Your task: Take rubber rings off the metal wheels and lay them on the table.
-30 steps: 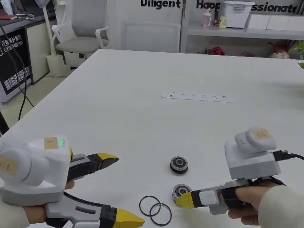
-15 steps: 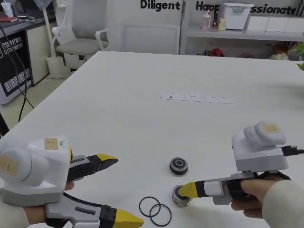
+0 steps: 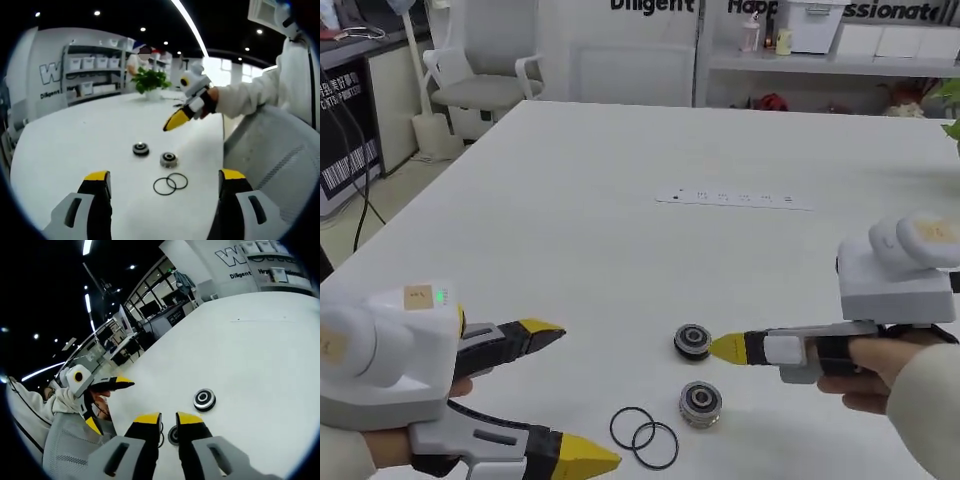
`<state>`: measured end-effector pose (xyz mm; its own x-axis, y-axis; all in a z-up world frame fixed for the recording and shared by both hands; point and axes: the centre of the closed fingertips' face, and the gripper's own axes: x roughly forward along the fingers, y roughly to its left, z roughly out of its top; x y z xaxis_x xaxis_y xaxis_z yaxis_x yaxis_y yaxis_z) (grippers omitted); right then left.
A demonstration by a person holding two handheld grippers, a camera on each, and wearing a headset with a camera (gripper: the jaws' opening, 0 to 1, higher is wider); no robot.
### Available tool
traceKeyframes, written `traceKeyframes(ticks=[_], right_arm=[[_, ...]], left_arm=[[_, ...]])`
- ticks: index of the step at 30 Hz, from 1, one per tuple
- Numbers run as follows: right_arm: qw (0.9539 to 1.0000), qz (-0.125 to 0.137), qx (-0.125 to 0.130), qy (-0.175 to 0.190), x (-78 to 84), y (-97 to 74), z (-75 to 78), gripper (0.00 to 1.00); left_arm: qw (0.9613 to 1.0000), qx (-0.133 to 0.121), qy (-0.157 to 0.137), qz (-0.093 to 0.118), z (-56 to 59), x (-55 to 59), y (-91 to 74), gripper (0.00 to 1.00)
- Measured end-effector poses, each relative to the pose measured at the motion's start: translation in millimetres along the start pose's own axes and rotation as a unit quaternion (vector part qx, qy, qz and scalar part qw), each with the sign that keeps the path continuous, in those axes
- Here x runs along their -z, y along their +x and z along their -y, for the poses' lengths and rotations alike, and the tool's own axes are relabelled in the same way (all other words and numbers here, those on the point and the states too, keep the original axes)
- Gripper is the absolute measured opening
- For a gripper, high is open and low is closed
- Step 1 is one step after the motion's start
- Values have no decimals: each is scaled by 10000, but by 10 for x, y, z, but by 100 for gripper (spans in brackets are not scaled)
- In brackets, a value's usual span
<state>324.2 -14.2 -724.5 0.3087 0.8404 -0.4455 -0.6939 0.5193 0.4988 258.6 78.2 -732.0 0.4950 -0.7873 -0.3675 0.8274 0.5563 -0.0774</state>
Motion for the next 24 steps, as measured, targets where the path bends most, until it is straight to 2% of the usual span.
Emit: traceKeyframes(ticks=[7, 11, 13, 16, 19, 22, 24], right_arm=[[9993, 313, 17, -220, -198, -100, -45, 16], [9958, 609, 86, -675, -397, -221, -70, 18], [9952, 675, 87, -706, -471, -275, -82, 20], [9934, 917, 55, -691, -630, -364, -101, 23], [9916, 1018, 60, -796, -736, -449, -108, 25], [9894, 1070, -40, -985, -848, -530, -182, 31], [9876, 1126, -44, -1093, -913, -568, -209, 31]], left_arm=[[9999, -65, -60, 61, -38, -19, -15, 90], [9998, -180, -62, 59, -82, -29, -39, 91], [9997, -221, -17, 74, -93, -64, -49, 91], [9996, -277, 84, 10, -118, -93, -56, 91], [9995, -288, 126, 4, -135, -168, -84, 92], [9998, -181, 105, 37, -114, -301, -123, 91], [9996, -144, 226, 1, -100, -377, -133, 90]])
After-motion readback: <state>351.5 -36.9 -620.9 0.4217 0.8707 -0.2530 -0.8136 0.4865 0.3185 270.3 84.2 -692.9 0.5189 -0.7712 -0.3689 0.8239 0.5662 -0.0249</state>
